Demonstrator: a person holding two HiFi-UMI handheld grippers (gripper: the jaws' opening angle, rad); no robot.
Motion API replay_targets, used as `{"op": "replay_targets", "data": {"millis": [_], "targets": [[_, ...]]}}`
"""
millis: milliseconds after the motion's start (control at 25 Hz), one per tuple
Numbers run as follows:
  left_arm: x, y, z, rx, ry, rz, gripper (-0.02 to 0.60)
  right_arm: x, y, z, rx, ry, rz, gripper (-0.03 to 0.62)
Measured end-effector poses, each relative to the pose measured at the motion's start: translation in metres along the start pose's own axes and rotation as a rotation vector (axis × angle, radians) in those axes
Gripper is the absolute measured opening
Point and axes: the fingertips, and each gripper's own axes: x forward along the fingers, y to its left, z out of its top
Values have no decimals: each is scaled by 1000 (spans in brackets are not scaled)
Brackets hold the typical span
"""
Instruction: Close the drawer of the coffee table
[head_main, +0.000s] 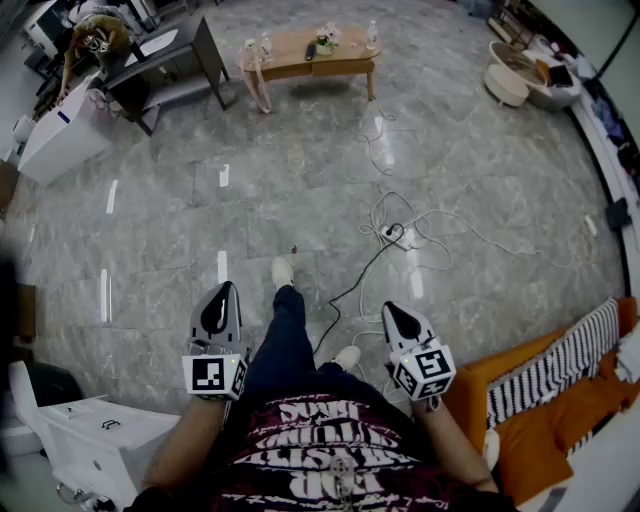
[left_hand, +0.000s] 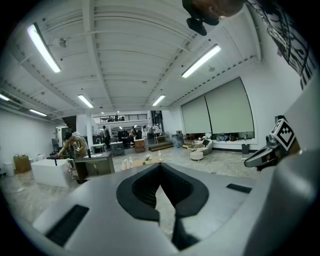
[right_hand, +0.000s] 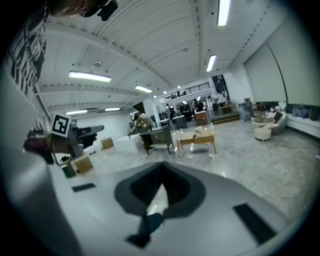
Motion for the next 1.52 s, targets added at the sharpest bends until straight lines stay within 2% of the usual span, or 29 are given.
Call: {"op": "replay_targets", "data": {"millis": [240, 440, 600, 760, 920, 1080, 1280, 1520], "targets": [[18, 28, -31, -15, 67, -6, 21, 26, 10, 4, -10, 25, -13, 34], [37, 61, -59, -134, 113, 16, 21, 70, 22, 9, 20, 65, -15, 34], [67, 93, -73, -168, 139, 7, 21, 112, 43, 23, -11, 98, 7, 34], [97, 123, -68, -187, 107, -26, 21, 143, 54, 55, -12, 74, -10, 35], [132, 136, -53, -211, 50, -72, 21, 159, 48, 90, -11, 28, -72, 35], [149, 145, -43, -230, 14, -103, 21, 163, 49, 100, -15, 24, -111, 35], [158, 150, -50, -246, 28, -117, 21, 173, 41, 112, -2, 7, -134, 35], [177, 169, -62, -247, 58, -76, 21, 201, 37, 112, 3, 13, -93, 34]]}}
